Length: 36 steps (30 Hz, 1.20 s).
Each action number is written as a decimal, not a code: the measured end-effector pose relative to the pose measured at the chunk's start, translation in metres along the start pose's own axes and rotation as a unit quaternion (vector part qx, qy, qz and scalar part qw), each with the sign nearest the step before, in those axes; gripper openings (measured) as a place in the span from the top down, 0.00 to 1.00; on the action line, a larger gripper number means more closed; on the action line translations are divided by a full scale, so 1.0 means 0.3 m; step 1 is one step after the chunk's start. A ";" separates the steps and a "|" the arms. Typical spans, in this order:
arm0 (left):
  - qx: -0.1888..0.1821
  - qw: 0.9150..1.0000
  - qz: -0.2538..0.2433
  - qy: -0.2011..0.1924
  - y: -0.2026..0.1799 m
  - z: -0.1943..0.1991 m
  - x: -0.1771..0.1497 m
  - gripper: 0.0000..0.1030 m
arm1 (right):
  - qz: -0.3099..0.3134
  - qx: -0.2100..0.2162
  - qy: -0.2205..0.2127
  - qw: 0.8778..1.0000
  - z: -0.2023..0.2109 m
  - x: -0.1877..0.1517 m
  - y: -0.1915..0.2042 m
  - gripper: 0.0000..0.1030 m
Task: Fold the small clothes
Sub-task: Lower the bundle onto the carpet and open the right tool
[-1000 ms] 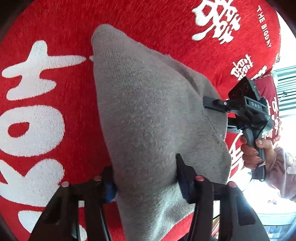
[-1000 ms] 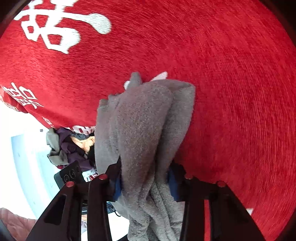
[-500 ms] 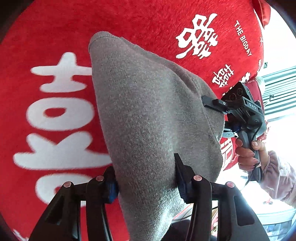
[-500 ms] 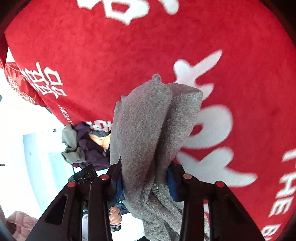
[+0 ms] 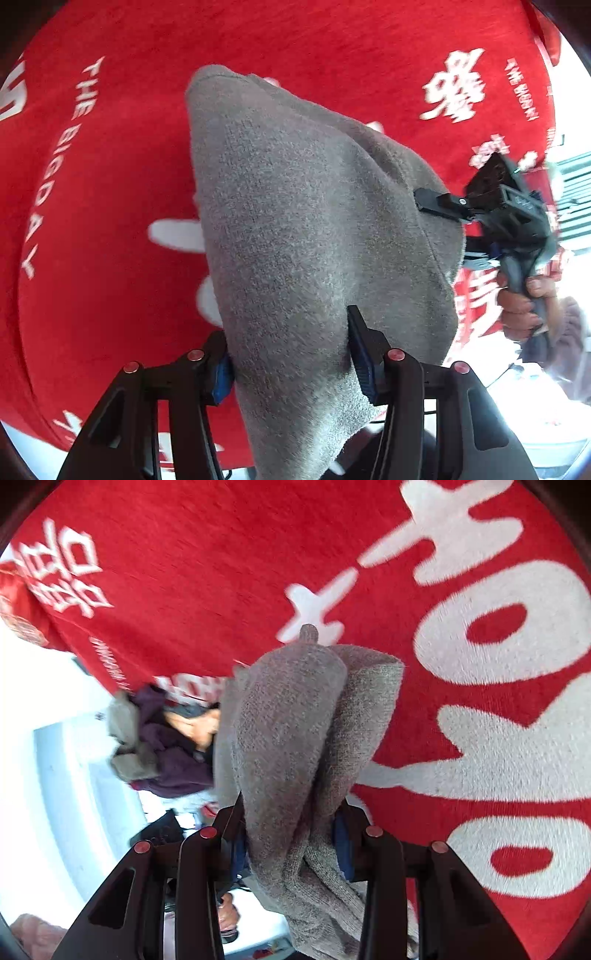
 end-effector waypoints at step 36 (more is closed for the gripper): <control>0.177 0.980 0.091 0.013 0.128 0.040 -0.134 0.01 | 0.114 -0.312 0.005 0.943 -0.101 -0.320 -0.134 0.93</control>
Point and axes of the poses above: each gripper's, at about its wrist camera, not at the fingertips, and z roughly against the way its jaws point, y to its left, x to its top, the point moved 4 cm from there along -z, roughly the way its jaws point, and after that the axes turned 11 degrees about -z, right-handed, at the moved point
